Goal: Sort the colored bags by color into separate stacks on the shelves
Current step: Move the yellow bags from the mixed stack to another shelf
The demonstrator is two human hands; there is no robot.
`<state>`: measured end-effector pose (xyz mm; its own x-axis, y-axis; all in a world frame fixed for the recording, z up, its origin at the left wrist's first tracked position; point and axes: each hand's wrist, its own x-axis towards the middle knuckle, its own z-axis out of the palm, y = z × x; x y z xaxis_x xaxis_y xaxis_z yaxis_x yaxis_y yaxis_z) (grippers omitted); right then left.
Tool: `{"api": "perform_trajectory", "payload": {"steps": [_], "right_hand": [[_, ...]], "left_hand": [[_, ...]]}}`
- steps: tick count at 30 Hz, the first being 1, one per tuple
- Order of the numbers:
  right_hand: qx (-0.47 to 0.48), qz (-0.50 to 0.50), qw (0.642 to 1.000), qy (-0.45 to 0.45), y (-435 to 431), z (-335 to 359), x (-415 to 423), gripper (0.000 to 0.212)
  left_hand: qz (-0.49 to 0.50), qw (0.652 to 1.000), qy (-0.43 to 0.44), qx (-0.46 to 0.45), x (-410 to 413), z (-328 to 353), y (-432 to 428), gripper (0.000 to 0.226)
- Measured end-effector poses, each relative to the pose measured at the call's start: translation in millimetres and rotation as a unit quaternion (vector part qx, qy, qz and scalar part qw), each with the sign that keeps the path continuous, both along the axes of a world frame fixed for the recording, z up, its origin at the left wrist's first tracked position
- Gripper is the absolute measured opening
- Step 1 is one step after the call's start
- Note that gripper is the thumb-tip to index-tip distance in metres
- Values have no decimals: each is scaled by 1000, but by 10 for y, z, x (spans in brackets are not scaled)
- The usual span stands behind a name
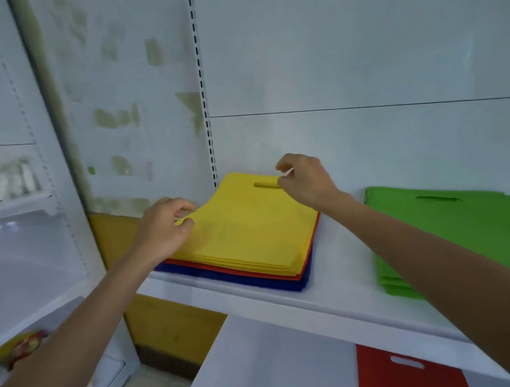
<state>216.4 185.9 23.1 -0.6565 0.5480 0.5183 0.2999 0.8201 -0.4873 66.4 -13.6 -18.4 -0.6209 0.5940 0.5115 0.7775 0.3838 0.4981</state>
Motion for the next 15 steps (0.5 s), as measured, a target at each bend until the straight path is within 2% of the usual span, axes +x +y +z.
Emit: {"api": "perform_trajectory", "payload": {"steps": [3,6,9,11,13,15], "right_hand": [[-18,-102,995,-14,52,-65,-3,32],[-83,-217,969,-81,39,-236,-23,31],[-131,-289,939,-134,-35,-530,-39,41],[-152,-322,930,-91,-58,-740,-43,39],[-176,-339,924,-18,-71,-844,-80,29],[-155,-353,923,-2,-86,-826,-81,36]], "left_hand": [[1,996,-41,-78,-409,-38,144,34],[-8,988,-101,-118,-692,-128,257,42],[-28,987,-137,-81,-809,-208,371,35],[-38,990,-129,-44,-824,-258,401,31],[-48,994,-96,9,-852,-289,399,27],[-65,995,-65,50,-855,-297,389,25]]}}
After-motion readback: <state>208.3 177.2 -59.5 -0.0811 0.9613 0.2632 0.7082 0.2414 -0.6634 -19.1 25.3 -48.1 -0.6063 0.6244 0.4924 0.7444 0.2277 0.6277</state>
